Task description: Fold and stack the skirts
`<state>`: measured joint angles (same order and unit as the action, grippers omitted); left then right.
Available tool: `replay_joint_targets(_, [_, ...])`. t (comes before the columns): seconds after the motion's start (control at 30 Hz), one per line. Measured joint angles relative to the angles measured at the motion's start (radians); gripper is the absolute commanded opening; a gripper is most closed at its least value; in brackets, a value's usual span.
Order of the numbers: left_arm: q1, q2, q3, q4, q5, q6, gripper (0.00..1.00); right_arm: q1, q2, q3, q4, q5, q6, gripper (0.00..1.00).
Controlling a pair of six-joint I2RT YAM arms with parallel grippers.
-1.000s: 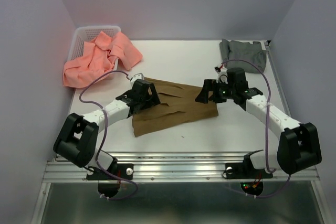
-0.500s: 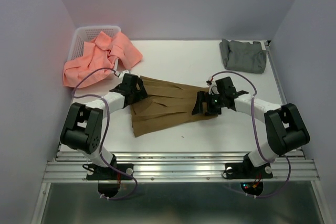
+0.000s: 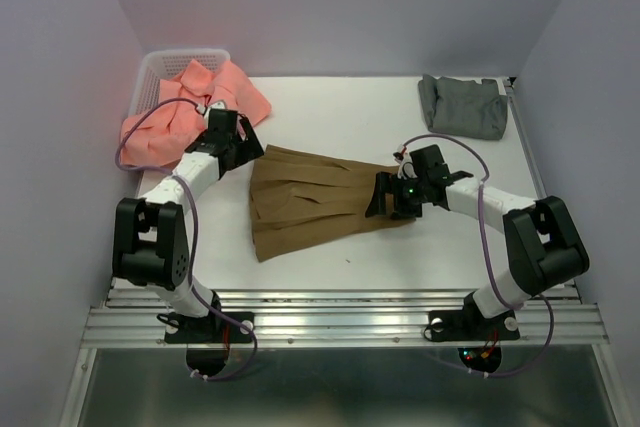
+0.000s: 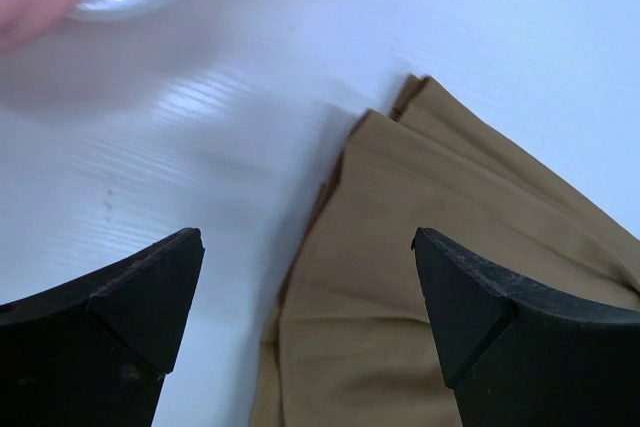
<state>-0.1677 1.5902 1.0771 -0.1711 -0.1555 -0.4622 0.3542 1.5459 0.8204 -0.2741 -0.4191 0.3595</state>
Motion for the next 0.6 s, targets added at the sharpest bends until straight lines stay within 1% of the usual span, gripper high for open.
replay_joint_targets(0.13, [-0.039,-0.085,-0.060,0.019,0.144,-0.004,0.99,0.000,-0.003,0.003,-0.005,0.002,-0.005,1.00])
replay_joint_targets(0.2, [-0.093,-0.159,-0.111,0.048,0.227,-0.016,0.99,0.000,-0.003,0.003,-0.005,0.007,-0.006,1.00])
replay_joint_targets(0.23, [-0.142,-0.204,-0.136,0.072,0.267,-0.026,0.99,0.000,-0.003,0.003,-0.006,0.009,-0.005,1.00])
replay_joint_targets(0.33, [-0.256,-0.255,-0.169,0.154,0.367,-0.054,0.99,0.000,-0.003,0.003,-0.005,0.018,-0.005,1.00])
replay_joint_targets(0.4, [-0.314,-0.236,-0.170,0.193,0.399,-0.063,0.99,0.000,-0.003,0.003,-0.005,0.021,-0.005,1.00])
replay_joint_targets(0.5, [-0.391,-0.155,-0.171,0.227,0.419,-0.076,0.99,0.000,-0.003,0.003,-0.005,0.027,-0.005,1.00])
replay_joint_targets(0.6, [-0.427,-0.076,-0.193,0.232,0.402,-0.088,0.99,0.000,-0.003,0.003,-0.005,0.037,-0.005,1.00])
